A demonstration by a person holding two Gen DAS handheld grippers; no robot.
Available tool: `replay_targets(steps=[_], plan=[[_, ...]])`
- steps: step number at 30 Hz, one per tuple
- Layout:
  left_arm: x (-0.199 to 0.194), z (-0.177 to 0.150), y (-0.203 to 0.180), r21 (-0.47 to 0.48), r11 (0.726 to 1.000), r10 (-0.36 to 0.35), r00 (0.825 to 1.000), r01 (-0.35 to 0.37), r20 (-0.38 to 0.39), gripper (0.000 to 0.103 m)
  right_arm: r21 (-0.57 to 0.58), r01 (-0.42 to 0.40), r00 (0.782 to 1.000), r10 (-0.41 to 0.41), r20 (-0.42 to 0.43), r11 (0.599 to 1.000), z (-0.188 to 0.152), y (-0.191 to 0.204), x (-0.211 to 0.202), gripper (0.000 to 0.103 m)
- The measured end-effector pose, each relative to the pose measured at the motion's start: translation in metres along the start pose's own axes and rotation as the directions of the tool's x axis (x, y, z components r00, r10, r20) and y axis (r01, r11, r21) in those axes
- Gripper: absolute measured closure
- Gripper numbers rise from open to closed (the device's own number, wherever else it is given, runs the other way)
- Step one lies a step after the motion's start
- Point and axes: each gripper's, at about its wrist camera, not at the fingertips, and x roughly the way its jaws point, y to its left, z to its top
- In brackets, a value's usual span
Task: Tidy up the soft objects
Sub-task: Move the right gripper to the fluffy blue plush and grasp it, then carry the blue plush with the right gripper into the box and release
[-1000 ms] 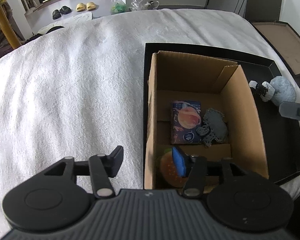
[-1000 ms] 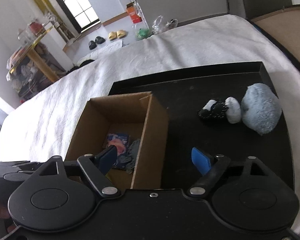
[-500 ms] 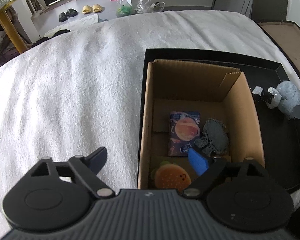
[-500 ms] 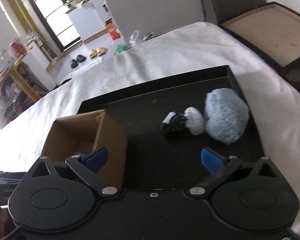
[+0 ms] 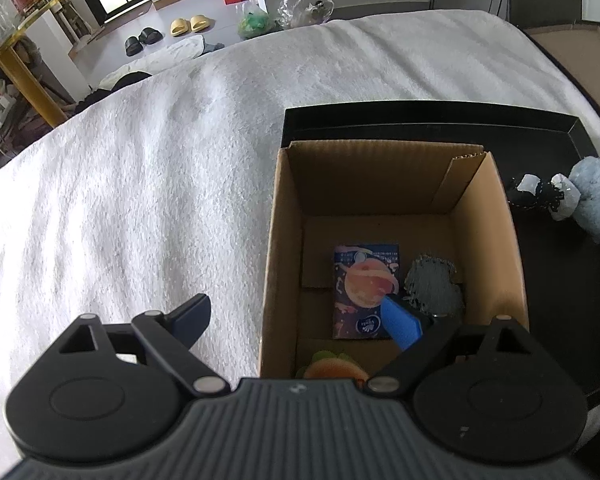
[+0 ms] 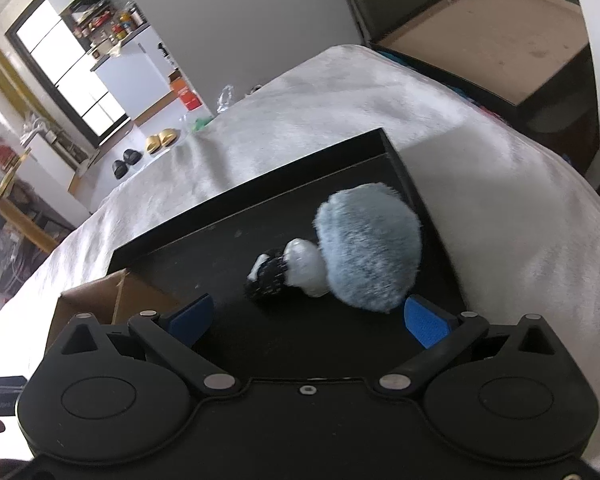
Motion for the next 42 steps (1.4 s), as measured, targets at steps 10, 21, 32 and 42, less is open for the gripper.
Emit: replay_targets(steps=[10, 21, 32, 42], plan=[[0.008, 0.009, -0.016, 0.036, 0.998, 0.058, 0.998, -0.057, -0.03, 0.012, 0.059, -0.002, 1.0, 0.002, -0.001, 0.998, 0.012, -0.029, 0.022, 0.0], [0.007, 0.02, -0.033, 0.082, 0.993, 0.092, 0.995, -0.089, -0.026, 0.012, 0.068, -0.009, 1.0, 0.011, -0.023, 0.998, 0.02, -0.043, 0.043, 0.008], [0.002, 0.017, -0.029, 0.06, 0.997, 0.048, 0.999, -0.047, -0.013, 0.012, 0.059, -0.032, 0.995, 0.038, -0.088, 0.998, 0.008, -0.041, 0.035, 0.058], [-0.01, 0.01, -0.014, 0.025, 1.0, 0.008, 1.0, -0.008, 0.018, 0.012, 0.018, -0.053, 0.997, 0.054, -0.051, 0.998, 0.01, -0.021, 0.003, 0.058]])
